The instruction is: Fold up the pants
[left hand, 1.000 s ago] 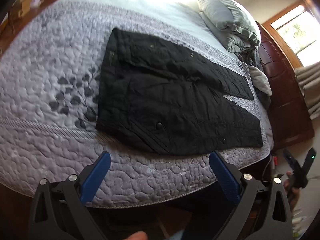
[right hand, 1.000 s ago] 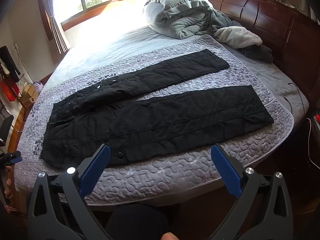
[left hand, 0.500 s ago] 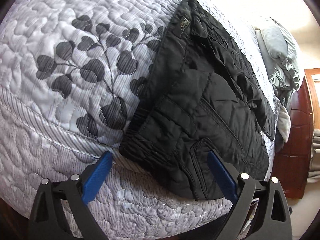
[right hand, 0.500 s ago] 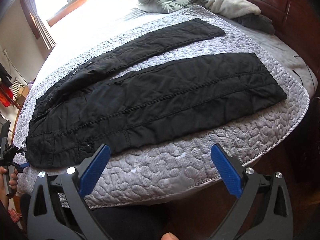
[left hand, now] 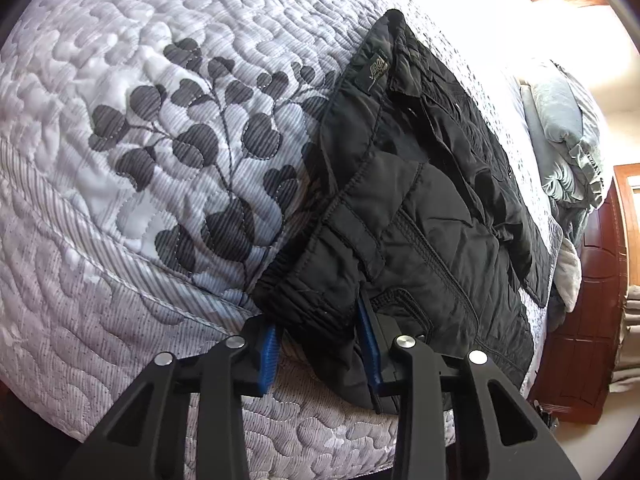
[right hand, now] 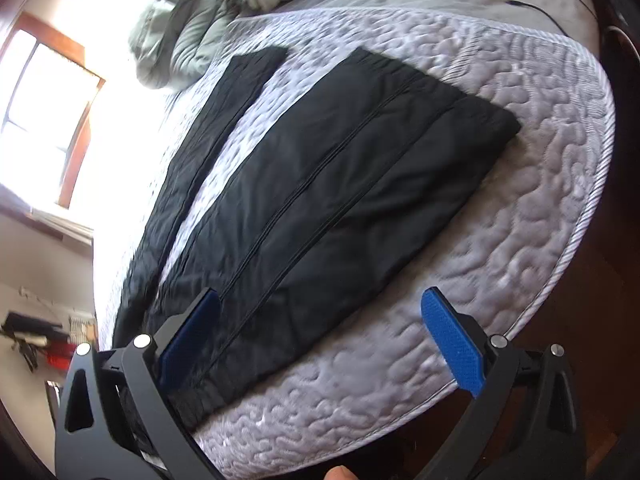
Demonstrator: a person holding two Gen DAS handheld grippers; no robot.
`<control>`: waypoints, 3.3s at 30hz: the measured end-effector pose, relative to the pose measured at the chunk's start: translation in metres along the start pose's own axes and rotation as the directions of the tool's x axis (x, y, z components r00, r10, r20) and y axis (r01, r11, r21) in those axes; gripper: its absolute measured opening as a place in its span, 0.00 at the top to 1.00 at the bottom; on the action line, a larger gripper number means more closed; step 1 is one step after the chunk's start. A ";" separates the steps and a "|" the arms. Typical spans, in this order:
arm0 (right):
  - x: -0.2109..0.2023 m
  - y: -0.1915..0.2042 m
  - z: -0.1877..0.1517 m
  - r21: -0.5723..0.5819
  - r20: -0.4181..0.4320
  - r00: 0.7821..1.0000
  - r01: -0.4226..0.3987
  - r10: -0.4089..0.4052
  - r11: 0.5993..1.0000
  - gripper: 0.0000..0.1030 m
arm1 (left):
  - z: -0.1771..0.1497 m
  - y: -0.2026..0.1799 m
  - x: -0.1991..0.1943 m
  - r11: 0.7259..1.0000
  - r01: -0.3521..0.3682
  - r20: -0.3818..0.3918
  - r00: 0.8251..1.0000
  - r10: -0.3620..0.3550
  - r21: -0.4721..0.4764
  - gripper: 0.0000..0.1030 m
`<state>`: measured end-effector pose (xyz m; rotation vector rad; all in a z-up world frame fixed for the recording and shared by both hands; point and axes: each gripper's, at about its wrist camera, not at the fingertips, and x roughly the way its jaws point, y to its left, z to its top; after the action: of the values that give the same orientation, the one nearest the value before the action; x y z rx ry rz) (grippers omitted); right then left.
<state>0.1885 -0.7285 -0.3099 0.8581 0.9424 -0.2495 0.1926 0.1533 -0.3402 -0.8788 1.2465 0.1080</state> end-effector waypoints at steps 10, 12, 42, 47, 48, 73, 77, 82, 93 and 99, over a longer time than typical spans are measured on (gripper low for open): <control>0.018 -0.070 0.051 0.203 0.009 1.000 -0.017 0.016 0.979 0.22 | 0.000 0.004 0.004 0.999 -0.007 0.009 1.000 0.008 -0.036 0.62; 0.020 -0.078 0.056 0.228 0.025 0.999 -0.037 0.032 0.973 0.23 | 0.001 0.005 0.004 0.999 -0.009 0.007 1.000 0.010 -0.040 0.61; 0.046 0.021 -0.022 0.039 -0.182 0.982 -0.039 0.045 0.998 0.69 | 0.009 0.106 -0.064 0.984 -0.064 0.138 0.987 0.087 -0.165 0.72; -0.005 0.039 0.002 -0.062 -0.128 0.989 0.064 -0.072 0.996 0.26 | 0.010 0.100 -0.109 0.984 -0.139 0.186 0.970 0.158 -0.111 0.19; -0.017 0.046 0.011 -0.103 -0.110 0.988 0.094 -0.105 0.990 0.26 | 0.019 0.094 -0.121 0.987 -0.145 0.201 0.967 0.157 -0.074 0.17; 0.193 0.373 0.126 -0.531 -0.341 0.931 -0.074 -0.132 0.844 0.11 | 0.278 -0.006 0.027 0.957 -0.026 -0.062 0.997 0.046 0.288 0.04; 0.215 0.385 0.126 -0.567 -0.381 0.912 -0.099 -0.154 0.818 0.11 | 0.278 -0.014 0.031 0.942 0.006 -0.086 0.996 0.024 0.336 0.37; 0.240 0.395 0.156 -0.634 -0.358 0.906 -0.060 -0.224 0.771 0.11 | 0.279 -0.019 0.033 0.932 -0.029 -0.086 0.994 0.064 0.360 0.63; 0.339 0.390 0.227 -0.638 -0.345 0.895 -0.004 -0.281 0.770 0.11 | 0.281 -0.005 0.035 0.942 0.006 -0.090 0.996 0.026 0.335 0.66; 0.373 0.386 0.230 -0.664 -0.390 0.881 -0.067 -0.269 0.745 0.06 | 0.282 0.000 0.036 0.950 0.009 -0.090 0.996 0.021 0.313 0.66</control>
<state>0.7541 -0.5847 -0.3310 0.1813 1.4181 0.2192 0.4249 0.3171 -0.3576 -0.6090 1.3091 -0.1254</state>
